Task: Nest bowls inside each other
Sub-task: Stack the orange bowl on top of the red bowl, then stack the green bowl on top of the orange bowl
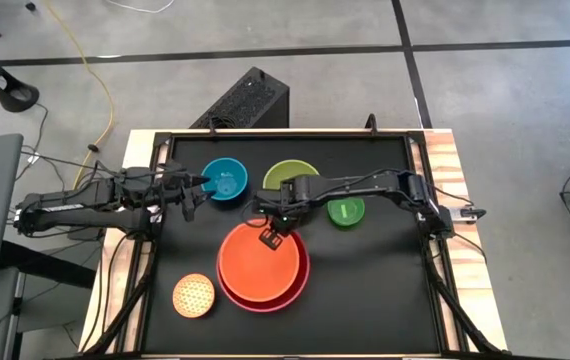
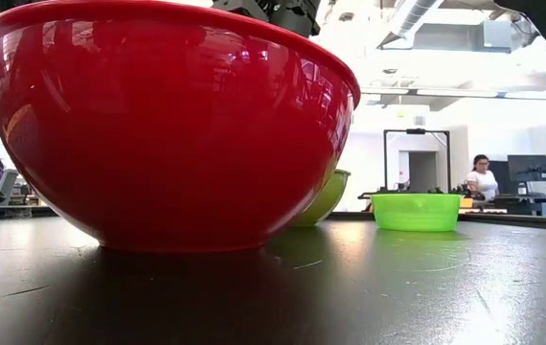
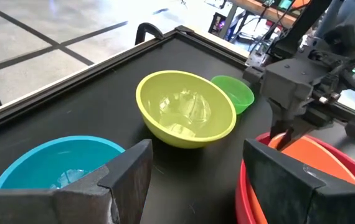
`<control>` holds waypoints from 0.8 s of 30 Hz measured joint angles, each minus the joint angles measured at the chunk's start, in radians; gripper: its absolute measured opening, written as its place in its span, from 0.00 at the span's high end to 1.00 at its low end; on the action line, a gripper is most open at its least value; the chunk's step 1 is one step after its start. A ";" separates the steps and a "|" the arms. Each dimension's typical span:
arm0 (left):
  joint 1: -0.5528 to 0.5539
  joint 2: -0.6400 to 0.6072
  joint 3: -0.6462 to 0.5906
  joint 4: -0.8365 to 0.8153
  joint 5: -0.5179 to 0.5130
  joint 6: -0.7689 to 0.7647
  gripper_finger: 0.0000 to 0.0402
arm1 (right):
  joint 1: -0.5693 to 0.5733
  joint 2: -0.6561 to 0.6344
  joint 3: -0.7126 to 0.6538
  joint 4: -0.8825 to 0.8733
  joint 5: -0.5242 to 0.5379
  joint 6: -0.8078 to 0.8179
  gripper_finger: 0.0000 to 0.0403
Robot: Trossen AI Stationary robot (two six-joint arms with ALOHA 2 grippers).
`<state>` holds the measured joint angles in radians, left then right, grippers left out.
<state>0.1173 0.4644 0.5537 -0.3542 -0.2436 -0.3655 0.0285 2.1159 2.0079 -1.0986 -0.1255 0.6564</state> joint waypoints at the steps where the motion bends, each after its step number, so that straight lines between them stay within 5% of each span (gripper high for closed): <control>1: 0.000 0.000 0.000 0.000 0.000 -0.001 0.40 | 0.003 0.000 0.000 -0.001 0.000 -0.002 0.85; 15: 0.000 0.000 0.000 0.000 -0.003 -0.002 0.40 | 0.008 -0.008 0.001 -0.017 -0.026 -0.003 0.63; 24: 0.000 0.000 0.000 0.000 -0.003 -0.002 0.40 | -0.014 -0.117 0.004 -0.217 -0.041 -0.023 0.55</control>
<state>0.1177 0.4641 0.5537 -0.3538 -0.2466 -0.3672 0.0148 1.9984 2.0121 -1.3155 -0.1661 0.6331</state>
